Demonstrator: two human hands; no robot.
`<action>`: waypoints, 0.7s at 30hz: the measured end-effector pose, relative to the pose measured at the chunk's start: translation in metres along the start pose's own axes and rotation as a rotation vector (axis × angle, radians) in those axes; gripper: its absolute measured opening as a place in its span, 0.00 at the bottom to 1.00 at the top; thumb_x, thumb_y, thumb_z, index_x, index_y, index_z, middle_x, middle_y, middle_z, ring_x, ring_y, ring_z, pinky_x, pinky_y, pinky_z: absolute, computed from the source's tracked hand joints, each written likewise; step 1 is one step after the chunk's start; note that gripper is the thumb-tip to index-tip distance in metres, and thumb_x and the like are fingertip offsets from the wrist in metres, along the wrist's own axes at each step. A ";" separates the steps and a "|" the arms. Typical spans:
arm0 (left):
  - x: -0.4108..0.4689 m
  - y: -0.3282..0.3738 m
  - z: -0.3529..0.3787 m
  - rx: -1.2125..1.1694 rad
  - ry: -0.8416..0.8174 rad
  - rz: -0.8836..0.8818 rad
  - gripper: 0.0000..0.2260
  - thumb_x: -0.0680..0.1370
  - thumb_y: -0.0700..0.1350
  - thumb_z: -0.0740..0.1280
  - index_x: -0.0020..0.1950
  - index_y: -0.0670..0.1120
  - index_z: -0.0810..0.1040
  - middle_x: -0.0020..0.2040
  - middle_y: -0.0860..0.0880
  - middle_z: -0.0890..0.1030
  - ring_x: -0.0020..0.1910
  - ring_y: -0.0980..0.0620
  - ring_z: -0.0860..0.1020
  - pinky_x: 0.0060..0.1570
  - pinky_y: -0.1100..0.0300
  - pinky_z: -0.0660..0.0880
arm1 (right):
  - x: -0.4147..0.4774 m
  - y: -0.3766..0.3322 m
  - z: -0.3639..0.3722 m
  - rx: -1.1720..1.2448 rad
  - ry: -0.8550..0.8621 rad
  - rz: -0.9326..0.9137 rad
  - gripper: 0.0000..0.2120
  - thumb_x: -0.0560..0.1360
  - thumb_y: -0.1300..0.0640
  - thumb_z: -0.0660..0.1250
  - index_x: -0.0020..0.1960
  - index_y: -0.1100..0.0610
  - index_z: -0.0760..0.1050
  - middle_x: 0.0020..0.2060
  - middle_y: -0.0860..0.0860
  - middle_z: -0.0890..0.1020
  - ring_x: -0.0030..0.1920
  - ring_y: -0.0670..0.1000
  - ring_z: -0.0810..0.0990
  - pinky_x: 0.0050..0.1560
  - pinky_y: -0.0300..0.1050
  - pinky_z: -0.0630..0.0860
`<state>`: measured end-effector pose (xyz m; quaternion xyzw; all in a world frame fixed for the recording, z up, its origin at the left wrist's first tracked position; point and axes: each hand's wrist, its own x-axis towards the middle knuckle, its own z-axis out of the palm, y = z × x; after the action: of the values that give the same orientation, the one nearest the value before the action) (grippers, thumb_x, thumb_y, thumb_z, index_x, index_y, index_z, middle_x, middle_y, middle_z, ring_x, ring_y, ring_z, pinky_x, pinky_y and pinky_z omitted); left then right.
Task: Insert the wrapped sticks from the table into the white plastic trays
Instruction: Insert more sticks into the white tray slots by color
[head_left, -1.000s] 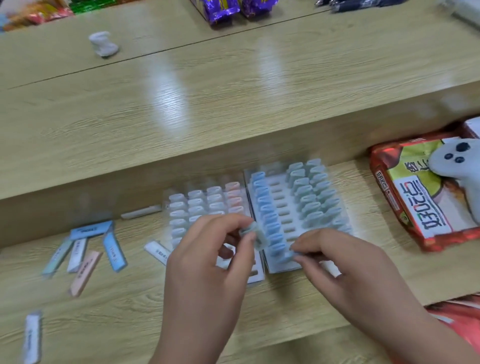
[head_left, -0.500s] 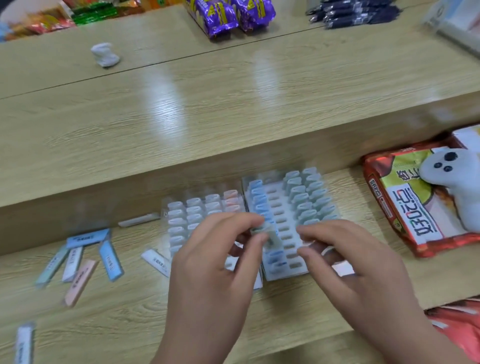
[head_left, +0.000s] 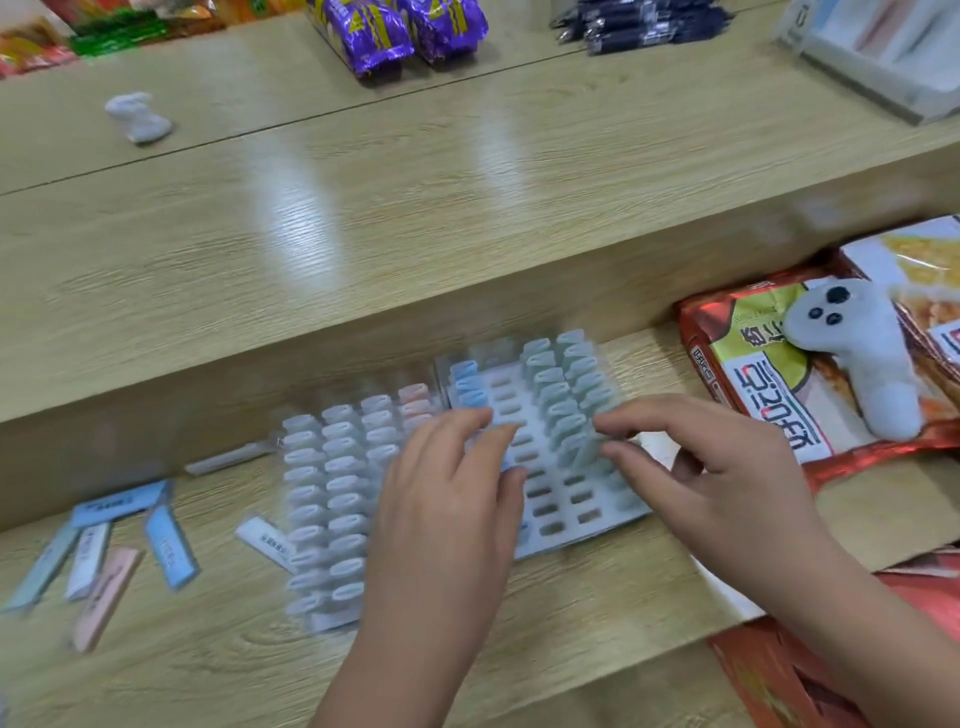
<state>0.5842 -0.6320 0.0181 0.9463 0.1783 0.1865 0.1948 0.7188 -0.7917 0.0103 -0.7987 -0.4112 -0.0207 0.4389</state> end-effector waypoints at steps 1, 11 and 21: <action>-0.003 -0.002 0.003 0.047 -0.020 0.003 0.13 0.79 0.46 0.67 0.60 0.42 0.82 0.61 0.45 0.80 0.65 0.43 0.77 0.61 0.45 0.75 | -0.002 0.003 0.002 -0.023 -0.009 0.008 0.07 0.73 0.53 0.71 0.51 0.48 0.83 0.46 0.39 0.83 0.46 0.35 0.78 0.42 0.25 0.68; -0.009 -0.005 0.013 0.092 0.010 0.025 0.14 0.78 0.45 0.67 0.60 0.42 0.82 0.63 0.45 0.81 0.66 0.43 0.76 0.65 0.49 0.71 | -0.007 0.011 0.004 -0.085 -0.081 -0.017 0.08 0.72 0.52 0.72 0.51 0.47 0.84 0.41 0.39 0.81 0.46 0.39 0.76 0.38 0.35 0.73; -0.010 -0.008 0.014 0.067 0.033 0.018 0.14 0.79 0.46 0.64 0.61 0.43 0.82 0.64 0.48 0.80 0.68 0.45 0.74 0.66 0.51 0.71 | -0.010 0.013 0.009 0.001 -0.042 -0.019 0.10 0.72 0.54 0.72 0.53 0.44 0.81 0.45 0.36 0.80 0.48 0.45 0.78 0.39 0.33 0.73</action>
<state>0.5793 -0.6336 -0.0006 0.9506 0.1793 0.1978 0.1582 0.7183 -0.7950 -0.0079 -0.7947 -0.4280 -0.0078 0.4303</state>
